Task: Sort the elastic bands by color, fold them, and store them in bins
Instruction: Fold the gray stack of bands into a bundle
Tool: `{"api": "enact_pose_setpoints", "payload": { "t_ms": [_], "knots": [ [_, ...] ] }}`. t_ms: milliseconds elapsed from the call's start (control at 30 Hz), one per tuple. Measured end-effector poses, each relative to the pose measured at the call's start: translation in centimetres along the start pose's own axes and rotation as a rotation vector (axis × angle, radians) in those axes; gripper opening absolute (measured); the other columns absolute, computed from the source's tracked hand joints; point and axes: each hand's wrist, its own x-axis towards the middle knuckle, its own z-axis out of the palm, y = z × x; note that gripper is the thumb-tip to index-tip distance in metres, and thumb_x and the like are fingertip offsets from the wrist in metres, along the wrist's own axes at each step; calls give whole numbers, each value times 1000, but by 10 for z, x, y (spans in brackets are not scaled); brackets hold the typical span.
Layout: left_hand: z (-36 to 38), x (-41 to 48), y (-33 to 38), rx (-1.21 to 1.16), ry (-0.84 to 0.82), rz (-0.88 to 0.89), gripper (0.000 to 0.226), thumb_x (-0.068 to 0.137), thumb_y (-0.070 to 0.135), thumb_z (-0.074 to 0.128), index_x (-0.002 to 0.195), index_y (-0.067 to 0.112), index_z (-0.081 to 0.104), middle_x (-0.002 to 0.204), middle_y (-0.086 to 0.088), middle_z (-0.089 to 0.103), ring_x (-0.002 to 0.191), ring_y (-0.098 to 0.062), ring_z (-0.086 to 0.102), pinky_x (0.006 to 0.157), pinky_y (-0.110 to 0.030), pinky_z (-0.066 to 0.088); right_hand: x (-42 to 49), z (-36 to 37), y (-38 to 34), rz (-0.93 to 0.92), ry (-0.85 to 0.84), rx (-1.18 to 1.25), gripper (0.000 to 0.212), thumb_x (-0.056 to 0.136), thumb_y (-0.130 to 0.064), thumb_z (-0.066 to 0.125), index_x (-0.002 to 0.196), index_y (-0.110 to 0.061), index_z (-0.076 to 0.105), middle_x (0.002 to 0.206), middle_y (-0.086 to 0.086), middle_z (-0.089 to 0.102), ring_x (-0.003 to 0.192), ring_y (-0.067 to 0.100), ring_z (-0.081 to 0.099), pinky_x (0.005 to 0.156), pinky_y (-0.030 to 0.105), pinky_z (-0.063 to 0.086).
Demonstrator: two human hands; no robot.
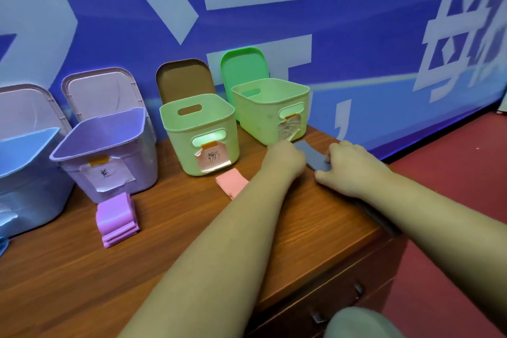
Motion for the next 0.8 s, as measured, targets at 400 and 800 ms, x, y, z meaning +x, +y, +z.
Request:
{"api": "enact_pose_setpoints", "payload": {
  "t_ms": [400,800],
  "knots": [
    [29,24,-8,27,201,-76,36,92,46,55,123,28,66,124,-8,60,111,-32,63,84,-38,50,-1,9,0,-65,81,10,44,93,-43,65,119,-8,58,121,13,55,113,32,55,88,36,40],
    [32,28,-13,-498,298,114,37,84,2,62,116,21,61,98,4,68,91,-19,63,67,-27,42,40,-15,8,22,76,292,19,93,-30,67,104,-16,72,101,3,73,92,20,66,80,37,55]
  ]
}}
